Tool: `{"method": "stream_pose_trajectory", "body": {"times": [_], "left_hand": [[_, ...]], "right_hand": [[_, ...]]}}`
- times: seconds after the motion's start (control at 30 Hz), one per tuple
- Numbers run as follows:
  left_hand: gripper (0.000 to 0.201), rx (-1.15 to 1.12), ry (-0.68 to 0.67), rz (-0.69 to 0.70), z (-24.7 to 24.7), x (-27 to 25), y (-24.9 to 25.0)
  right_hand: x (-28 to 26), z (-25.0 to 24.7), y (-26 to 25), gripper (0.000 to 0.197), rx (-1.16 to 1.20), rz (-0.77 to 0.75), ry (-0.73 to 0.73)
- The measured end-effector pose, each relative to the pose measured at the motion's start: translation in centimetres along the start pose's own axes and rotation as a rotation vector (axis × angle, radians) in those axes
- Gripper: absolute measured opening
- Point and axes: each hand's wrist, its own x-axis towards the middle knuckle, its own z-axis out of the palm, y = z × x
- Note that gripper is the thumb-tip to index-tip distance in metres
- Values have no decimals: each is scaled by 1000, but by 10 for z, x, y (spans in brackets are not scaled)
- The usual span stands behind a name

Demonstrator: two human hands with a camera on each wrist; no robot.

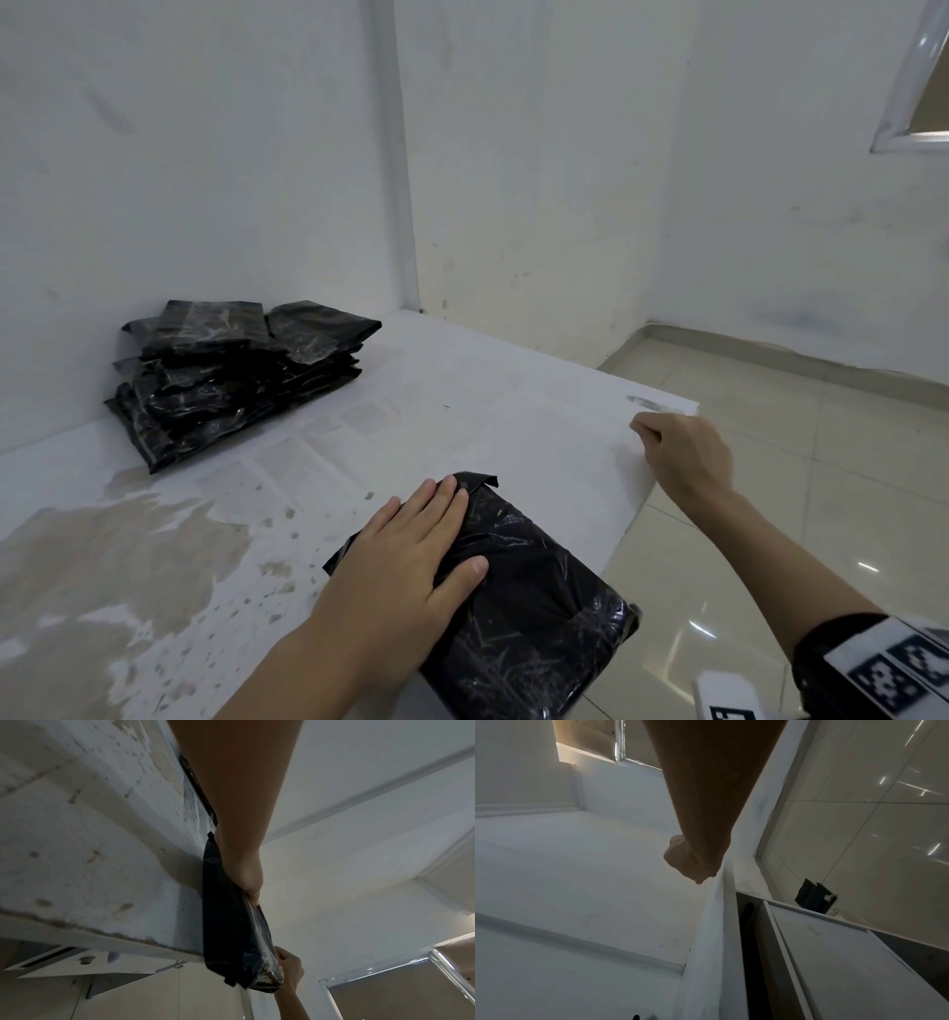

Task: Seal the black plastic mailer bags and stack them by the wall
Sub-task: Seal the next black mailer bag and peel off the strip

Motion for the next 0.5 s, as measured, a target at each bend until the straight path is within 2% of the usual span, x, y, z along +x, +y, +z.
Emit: {"method": "stream_pose_trajectory", "body": {"times": [0.13, 0.33, 0.4, 0.5], "left_hand": [[106, 2, -3, 2, 0, 0, -1], [105, -1, 4, 6, 1, 0, -2], [105, -3, 8, 4, 2, 0, -2], [105, 0, 12, 4, 3, 0, -3]], "right_hand": [[2, 2, 0, 45, 126, 43, -11], [0, -1, -5, 18, 255, 129, -37], [-2, -5, -8, 21, 324, 197, -44], [6, -9, -12, 36, 490, 371, -26]]}}
